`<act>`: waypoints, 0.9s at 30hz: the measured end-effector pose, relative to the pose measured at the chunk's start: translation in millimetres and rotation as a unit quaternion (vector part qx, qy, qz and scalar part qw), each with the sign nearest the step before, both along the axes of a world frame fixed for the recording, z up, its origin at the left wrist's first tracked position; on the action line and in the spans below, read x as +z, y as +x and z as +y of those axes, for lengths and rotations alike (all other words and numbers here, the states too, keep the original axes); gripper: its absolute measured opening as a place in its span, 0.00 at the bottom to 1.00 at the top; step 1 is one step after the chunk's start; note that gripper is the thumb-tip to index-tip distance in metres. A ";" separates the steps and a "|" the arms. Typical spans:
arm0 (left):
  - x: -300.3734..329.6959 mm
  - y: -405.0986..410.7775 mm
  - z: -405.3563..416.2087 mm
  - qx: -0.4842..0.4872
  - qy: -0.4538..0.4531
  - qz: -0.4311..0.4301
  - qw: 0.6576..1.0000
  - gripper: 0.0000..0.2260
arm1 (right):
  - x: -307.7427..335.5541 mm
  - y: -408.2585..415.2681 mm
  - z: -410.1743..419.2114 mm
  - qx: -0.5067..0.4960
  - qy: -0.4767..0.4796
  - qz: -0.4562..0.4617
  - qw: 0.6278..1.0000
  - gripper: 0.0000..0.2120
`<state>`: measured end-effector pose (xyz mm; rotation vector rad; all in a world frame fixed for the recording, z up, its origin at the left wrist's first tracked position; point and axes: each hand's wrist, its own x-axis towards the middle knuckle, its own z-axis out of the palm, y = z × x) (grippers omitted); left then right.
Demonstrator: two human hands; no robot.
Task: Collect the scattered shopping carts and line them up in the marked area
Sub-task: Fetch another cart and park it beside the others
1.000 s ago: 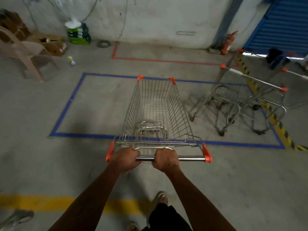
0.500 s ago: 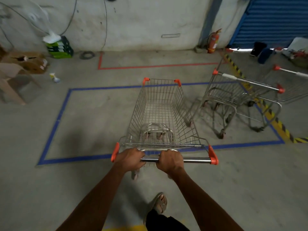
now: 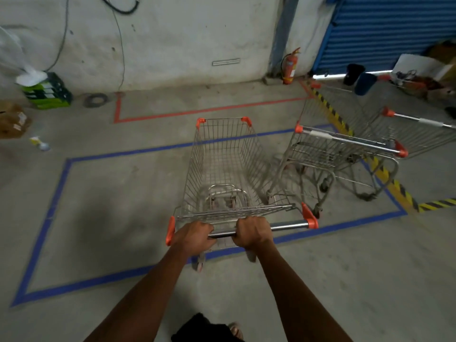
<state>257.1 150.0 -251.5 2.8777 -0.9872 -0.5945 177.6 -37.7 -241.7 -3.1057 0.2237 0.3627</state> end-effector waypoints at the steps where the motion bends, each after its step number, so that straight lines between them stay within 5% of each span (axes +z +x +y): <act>1: -0.5 11.1 -7.3 0.003 -0.006 0.003 1.000 0.10 | 0.8 12.0 -9.4 0.002 -0.003 0.002 1.000 0.18; 11: 3.1 118.9 -80.9 0.003 -0.134 0.070 0.989 0.11 | 15.6 138.1 -93.9 0.003 -0.053 0.006 0.999 0.18; 27: 12.8 213.7 -127.6 0.031 -0.154 -0.065 0.985 0.14 | 24.5 235.9 -158.2 0.014 -0.040 -0.071 0.997 0.19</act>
